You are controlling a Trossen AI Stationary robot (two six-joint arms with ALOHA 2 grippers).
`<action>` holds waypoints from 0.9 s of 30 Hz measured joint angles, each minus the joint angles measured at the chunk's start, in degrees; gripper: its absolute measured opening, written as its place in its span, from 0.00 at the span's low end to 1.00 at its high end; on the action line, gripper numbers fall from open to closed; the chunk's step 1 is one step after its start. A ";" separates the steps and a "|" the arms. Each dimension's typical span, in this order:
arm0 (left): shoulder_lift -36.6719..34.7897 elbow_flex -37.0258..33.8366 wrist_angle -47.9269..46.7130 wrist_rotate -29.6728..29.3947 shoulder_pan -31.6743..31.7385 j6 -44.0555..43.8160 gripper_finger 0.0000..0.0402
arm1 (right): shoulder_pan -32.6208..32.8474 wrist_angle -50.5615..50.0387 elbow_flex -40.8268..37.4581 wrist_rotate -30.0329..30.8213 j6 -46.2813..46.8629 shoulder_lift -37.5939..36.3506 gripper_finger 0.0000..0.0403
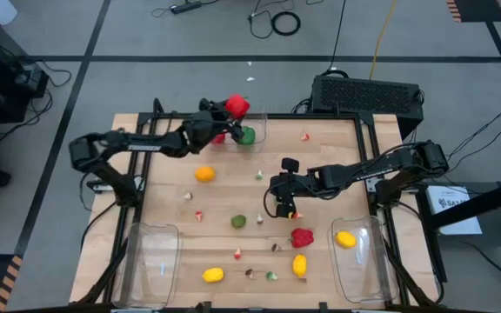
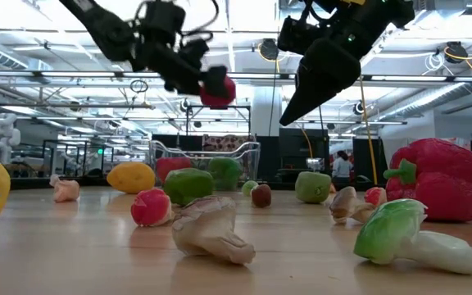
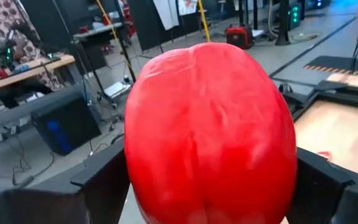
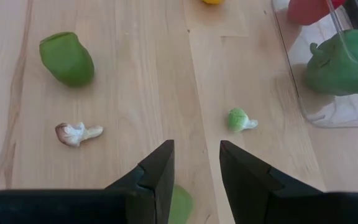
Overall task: Sort produce into baskets
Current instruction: Put the red bell pepper into the top transparent bin
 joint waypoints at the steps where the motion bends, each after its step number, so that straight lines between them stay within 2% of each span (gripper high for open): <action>1: 1.57 0.00 1.15 0.37 0.44 -0.04 0.82 | 0.02 0.00 0.00 0.00 0.00 0.00 0.30; 8: 9.69 1.28 3.70 1.75 1.50 -0.06 0.82 | 0.02 0.13 0.00 0.02 0.00 0.00 0.30; 16: 15.82 5.81 -0.34 4.62 1.52 -0.06 0.82 | 0.00 0.26 0.00 0.07 0.00 0.00 0.30; 27: 16.64 9.32 -10.09 3.66 1.46 -5.74 0.85 | 0.00 0.24 0.00 0.09 -0.24 0.00 0.30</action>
